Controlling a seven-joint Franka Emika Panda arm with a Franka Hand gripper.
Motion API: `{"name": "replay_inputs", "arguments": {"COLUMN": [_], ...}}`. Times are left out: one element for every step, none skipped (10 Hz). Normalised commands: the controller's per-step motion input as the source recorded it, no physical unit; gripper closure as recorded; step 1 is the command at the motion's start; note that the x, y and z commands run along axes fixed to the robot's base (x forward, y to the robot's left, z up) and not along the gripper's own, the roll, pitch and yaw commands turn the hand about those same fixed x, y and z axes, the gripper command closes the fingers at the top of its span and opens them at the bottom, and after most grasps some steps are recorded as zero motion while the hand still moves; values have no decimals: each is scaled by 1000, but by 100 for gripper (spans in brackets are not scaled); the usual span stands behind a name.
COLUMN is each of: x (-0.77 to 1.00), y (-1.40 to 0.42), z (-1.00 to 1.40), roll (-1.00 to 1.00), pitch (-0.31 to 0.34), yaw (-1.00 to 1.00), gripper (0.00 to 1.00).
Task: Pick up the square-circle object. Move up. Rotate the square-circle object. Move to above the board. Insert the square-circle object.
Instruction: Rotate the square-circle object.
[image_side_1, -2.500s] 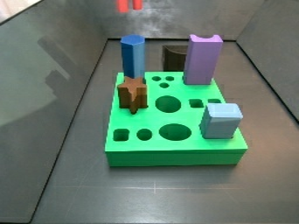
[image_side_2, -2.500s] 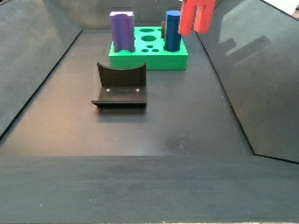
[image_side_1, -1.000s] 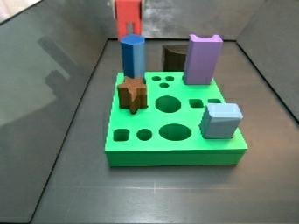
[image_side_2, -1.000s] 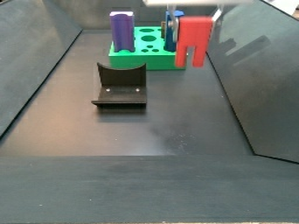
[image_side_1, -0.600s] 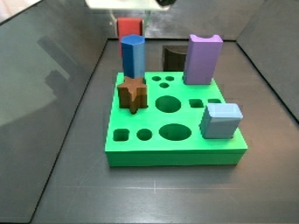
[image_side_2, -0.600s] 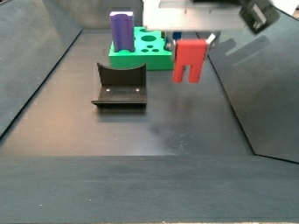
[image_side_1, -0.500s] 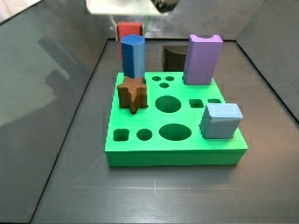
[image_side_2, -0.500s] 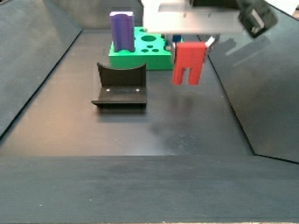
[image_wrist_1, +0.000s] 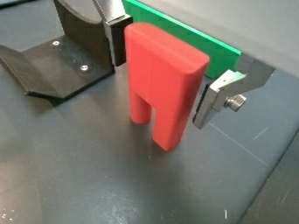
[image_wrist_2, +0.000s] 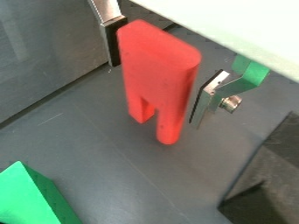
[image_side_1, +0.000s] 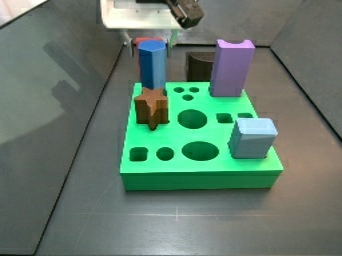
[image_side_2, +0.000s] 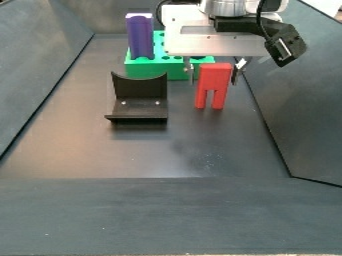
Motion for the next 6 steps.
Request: {"name": "replay_inputs", "arguments": {"x": [-16, -31, -24, -15, -10, -8], "y": [-3, -5, -5, -6, -8, -9], "z": [1000, 1000, 914, 746, 506, 322], "roll": [168, 156, 142, 127, 108, 95], "pitch": [12, 37, 51, 64, 71, 74], "yaw": [-44, -35, -24, -15, -4, 3], "gripper": [0, 0, 0, 0, 0, 0]}}
